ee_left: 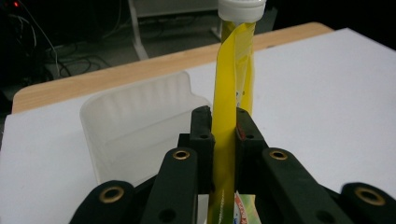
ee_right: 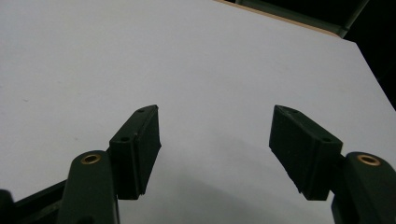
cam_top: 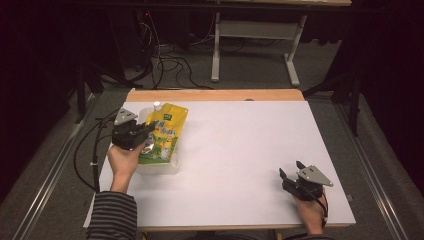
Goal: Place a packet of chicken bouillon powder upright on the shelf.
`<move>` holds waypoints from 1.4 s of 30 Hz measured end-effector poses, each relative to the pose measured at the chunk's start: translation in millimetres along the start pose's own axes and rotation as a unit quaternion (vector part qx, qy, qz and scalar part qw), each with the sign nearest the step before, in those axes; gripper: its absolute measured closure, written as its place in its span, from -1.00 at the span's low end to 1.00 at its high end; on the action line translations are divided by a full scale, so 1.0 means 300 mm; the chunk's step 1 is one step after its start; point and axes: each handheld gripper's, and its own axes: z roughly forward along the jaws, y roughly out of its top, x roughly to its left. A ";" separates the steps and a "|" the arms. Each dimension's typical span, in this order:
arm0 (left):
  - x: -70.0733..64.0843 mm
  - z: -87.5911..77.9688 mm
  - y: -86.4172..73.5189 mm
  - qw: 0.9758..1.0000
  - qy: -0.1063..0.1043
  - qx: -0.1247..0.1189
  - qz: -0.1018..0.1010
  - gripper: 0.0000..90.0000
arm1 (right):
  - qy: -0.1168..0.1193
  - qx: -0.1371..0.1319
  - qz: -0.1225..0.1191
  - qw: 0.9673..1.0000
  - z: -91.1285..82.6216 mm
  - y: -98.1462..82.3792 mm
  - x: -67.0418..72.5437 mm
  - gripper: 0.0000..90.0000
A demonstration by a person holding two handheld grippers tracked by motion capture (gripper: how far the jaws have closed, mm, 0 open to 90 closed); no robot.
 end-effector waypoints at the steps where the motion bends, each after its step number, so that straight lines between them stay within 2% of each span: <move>1: -0.002 -0.002 -0.006 1.000 0.001 -0.008 0.000 0.82 | 0.000 0.000 0.000 1.000 0.000 0.000 0.000 -0.24; 5: -0.008 -0.013 -0.027 0.999 0.005 -0.035 -0.006 0.82 | 0.000 0.000 -0.001 1.000 0.000 0.000 0.000 -0.25; 12: -0.030 -0.040 -0.028 0.999 0.009 -0.039 0.009 0.81 | 0.000 0.000 0.000 1.000 0.000 0.000 0.000 -0.25; 19: -0.020 -0.021 -0.023 0.999 0.013 -0.053 -0.003 0.82 | -0.002 0.001 -0.003 1.000 0.000 0.000 0.000 -0.25; 23: -0.029 -0.010 -0.041 0.999 0.014 -0.049 0.004 0.81 | -0.001 0.002 -0.003 1.000 0.000 0.001 0.000 -0.25; 26: -0.024 -0.017 -0.048 0.999 0.013 -0.052 -0.001 0.81 | -0.001 0.002 -0.003 1.000 0.000 0.001 0.001 -0.25; 29: -0.015 -0.028 -0.053 0.999 0.011 -0.044 -0.004 0.80 | 0.000 0.002 -0.004 1.000 0.001 0.001 0.002 -0.25; 37: -0.019 -0.055 -0.061 1.000 0.008 -0.026 0.007 0.79 | -0.003 0.003 -0.007 1.000 0.002 0.001 0.004 -0.25; 42: -0.034 -0.074 -0.071 1.000 0.014 -0.013 0.023 0.80 | -0.003 0.002 -0.007 1.000 0.001 0.001 0.004 -0.25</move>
